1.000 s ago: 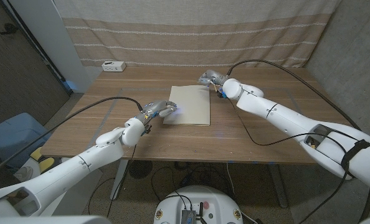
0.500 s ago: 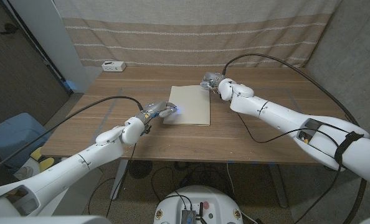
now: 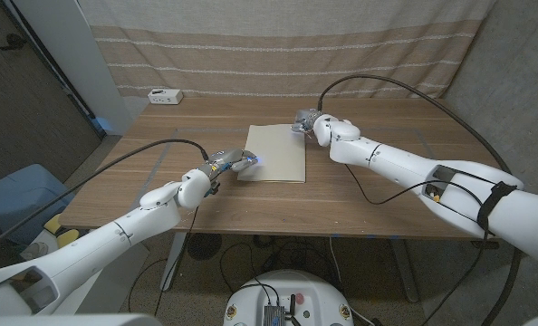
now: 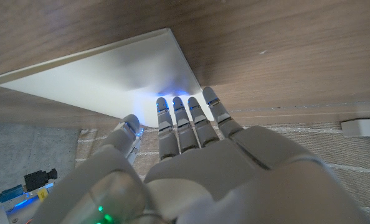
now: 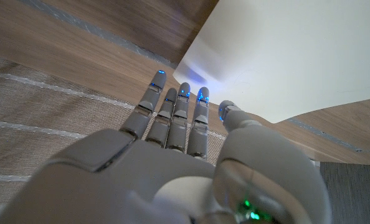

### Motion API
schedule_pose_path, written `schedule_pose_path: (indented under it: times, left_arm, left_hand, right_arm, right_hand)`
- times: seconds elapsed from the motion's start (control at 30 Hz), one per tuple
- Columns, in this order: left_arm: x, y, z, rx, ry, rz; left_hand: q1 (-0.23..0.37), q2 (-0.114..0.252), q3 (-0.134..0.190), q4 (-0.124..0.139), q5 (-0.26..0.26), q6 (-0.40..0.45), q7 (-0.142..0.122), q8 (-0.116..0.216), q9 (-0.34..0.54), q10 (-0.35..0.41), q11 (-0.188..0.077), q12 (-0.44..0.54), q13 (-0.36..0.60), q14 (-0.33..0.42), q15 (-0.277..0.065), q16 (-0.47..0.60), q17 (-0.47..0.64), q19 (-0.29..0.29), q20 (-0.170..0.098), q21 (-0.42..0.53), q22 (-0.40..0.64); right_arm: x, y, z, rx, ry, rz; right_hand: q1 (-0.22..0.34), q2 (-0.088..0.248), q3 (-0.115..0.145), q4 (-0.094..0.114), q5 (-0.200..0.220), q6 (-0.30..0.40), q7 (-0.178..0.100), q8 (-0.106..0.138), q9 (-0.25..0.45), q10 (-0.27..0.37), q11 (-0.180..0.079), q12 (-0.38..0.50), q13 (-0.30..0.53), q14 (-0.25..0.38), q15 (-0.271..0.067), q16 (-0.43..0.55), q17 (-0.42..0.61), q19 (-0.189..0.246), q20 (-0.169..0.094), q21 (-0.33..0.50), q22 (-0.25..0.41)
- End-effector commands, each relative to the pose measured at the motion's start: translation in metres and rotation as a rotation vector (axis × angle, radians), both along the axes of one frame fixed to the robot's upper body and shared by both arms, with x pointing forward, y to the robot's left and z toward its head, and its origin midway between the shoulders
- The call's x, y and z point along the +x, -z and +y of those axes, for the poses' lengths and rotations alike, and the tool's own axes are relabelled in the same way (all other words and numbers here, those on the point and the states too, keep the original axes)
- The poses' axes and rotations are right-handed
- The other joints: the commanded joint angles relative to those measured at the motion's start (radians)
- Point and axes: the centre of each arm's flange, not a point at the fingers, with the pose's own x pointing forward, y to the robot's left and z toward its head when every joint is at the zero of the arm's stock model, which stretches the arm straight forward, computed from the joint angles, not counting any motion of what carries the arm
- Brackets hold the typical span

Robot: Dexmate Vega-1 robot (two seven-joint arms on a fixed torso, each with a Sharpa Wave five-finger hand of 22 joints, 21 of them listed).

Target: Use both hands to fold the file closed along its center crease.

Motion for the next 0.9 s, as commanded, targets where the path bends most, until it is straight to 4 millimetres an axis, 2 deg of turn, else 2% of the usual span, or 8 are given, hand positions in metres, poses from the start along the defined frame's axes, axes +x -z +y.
schedule_pose_path:
  times: [0.03,0.27,0.5,0.53,0.7,0.9]
  left_arm:
    - [0.004,-0.001,0.000,0.001,-0.002,0.006]
    - [0.006,-0.001,0.000,0.001,-0.002,0.011]
    - [0.009,-0.003,-0.001,0.004,0.002,0.011]
    - [0.010,-0.003,-0.001,0.006,0.003,0.013]
    - [0.011,-0.004,-0.003,0.012,0.006,0.016]
    - [0.012,-0.005,-0.004,0.012,0.007,0.012]
  left_hand:
    - [-0.008,-0.003,0.004,0.008,-0.003,0.004,0.006,0.003,0.000,0.005,0.010,-0.002,0.001,0.003,0.001,0.000,0.001,0.003,0.002,-0.006,0.002]
    - [-0.012,-0.003,0.005,0.010,-0.003,0.005,0.006,0.003,-0.002,0.004,0.011,-0.004,-0.005,0.003,0.000,-0.001,0.000,0.005,0.001,-0.008,0.002]
    - [-0.014,-0.003,0.005,0.010,-0.003,0.004,0.005,0.003,-0.003,0.004,0.014,-0.005,-0.009,0.003,0.000,-0.002,-0.001,0.005,0.002,-0.010,0.001]
    - [-0.014,-0.003,0.006,0.010,-0.003,0.005,0.004,0.003,-0.004,0.005,0.006,-0.005,-0.011,0.003,-0.002,-0.002,-0.002,0.005,0.001,-0.010,0.001]
    - [-0.016,-0.004,0.006,0.011,-0.003,0.003,0.005,0.003,-0.004,0.004,0.007,-0.007,-0.014,0.002,0.000,-0.003,-0.002,0.005,0.002,-0.011,0.001]
    - [-0.018,-0.003,0.008,0.012,-0.002,0.001,0.016,0.002,-0.005,0.005,0.009,-0.007,-0.019,0.002,-0.001,-0.004,-0.003,0.006,0.003,-0.013,0.000]
  right_arm:
    - [0.011,0.008,0.007,-0.101,0.060,0.075]
    - [0.021,0.014,0.006,-0.126,0.087,0.166]
    - [0.021,0.016,0.003,-0.130,0.078,0.169]
    - [0.019,0.015,0.002,-0.122,0.068,0.157]
    - [0.007,0.010,0.002,-0.095,0.017,0.101]
    - [-0.015,0.003,0.002,-0.065,-0.058,0.022]
  right_hand:
    - [-0.023,-0.001,-0.004,0.014,0.002,-0.015,-0.004,-0.006,0.002,-0.017,-0.003,-0.004,0.003,-0.020,-0.004,-0.003,0.005,-0.012,-0.001,-0.013,0.003]
    - [-0.054,-0.014,-0.022,0.032,0.001,-0.031,-0.003,-0.007,0.003,-0.031,-0.003,-0.005,0.003,-0.030,0.000,0.001,0.005,-0.015,0.002,-0.023,0.003]
    - [-0.079,-0.017,-0.032,0.046,0.002,-0.022,0.001,-0.001,0.003,-0.019,0.001,0.003,0.003,-0.015,0.003,0.009,0.004,0.000,0.009,-0.024,0.004]
    - [-0.080,-0.017,-0.033,0.047,0.003,-0.021,0.001,-0.001,0.003,-0.019,0.001,0.003,0.003,-0.014,0.003,0.009,0.003,0.000,0.009,-0.024,0.004]
    - [-0.083,-0.017,-0.031,0.047,0.005,-0.017,-0.001,0.001,0.003,-0.017,0.000,0.004,0.003,-0.008,0.003,0.010,0.000,0.007,0.011,-0.024,0.004]
    - [-0.075,-0.019,-0.017,0.031,0.011,0.005,-0.005,0.009,0.002,0.007,0.004,0.014,0.003,0.025,-0.003,0.016,-0.015,0.034,0.012,-0.022,0.004]
